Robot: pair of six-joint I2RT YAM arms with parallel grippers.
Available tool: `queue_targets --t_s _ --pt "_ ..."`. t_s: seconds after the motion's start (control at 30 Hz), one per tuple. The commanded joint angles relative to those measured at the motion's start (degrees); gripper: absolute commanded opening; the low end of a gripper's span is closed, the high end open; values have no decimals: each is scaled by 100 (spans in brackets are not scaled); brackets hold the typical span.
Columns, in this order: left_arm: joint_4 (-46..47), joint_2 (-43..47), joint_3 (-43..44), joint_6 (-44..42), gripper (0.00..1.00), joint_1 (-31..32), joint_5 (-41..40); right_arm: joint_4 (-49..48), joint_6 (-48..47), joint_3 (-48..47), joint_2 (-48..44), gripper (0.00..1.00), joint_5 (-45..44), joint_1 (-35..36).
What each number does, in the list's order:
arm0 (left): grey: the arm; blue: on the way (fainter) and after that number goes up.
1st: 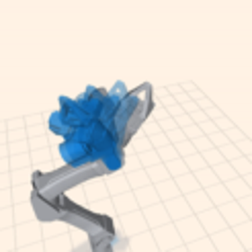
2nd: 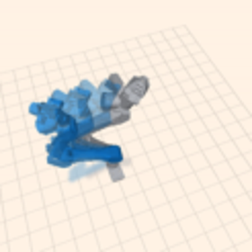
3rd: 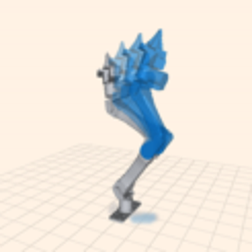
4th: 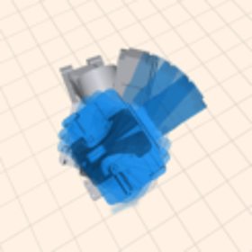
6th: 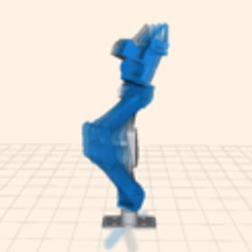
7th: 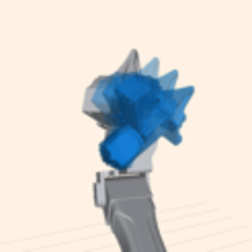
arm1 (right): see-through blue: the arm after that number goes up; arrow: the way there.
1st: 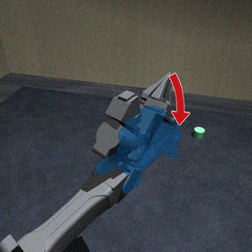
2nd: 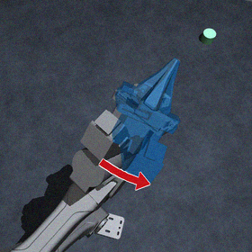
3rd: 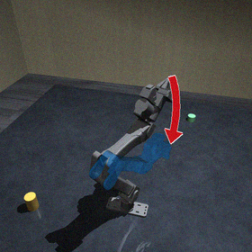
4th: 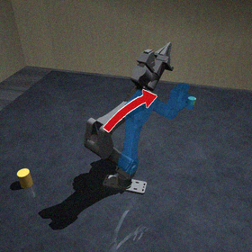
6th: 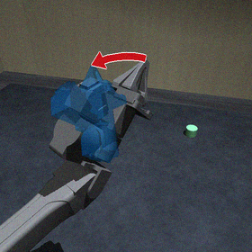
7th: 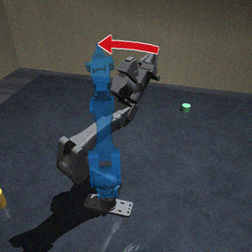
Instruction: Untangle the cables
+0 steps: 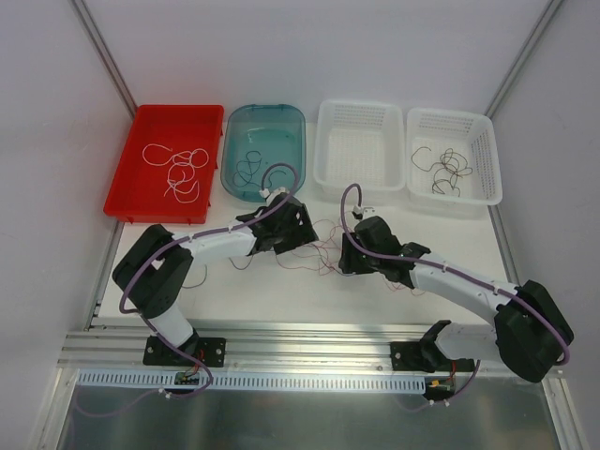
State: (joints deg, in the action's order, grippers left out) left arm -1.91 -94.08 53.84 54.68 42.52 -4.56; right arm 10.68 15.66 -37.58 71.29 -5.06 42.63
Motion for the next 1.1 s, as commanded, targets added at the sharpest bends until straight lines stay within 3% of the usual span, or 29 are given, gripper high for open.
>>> queue_targets --t_s 0.0,0.13,0.33,0.57,0.6,1.07 --pt "68 -224 258 193 72 124 -151 -57 16 49 -229 51 -206 35" --pt "42 -426 407 210 63 256 -221 -75 25 128 -291 51 -197 35" --pt "-2 -672 583 298 41 362 -230 -127 69 251 -379 51 -153 35" --pt "-46 -691 548 325 9 397 -204 -320 -45 339 -423 51 -13 52" --pt "-63 -595 513 324 1 397 -212 -434 -106 339 -431 51 109 78" --pt "-152 970 -129 140 0 450 -335 -2331 -1004 173 -89 52 1822 272"
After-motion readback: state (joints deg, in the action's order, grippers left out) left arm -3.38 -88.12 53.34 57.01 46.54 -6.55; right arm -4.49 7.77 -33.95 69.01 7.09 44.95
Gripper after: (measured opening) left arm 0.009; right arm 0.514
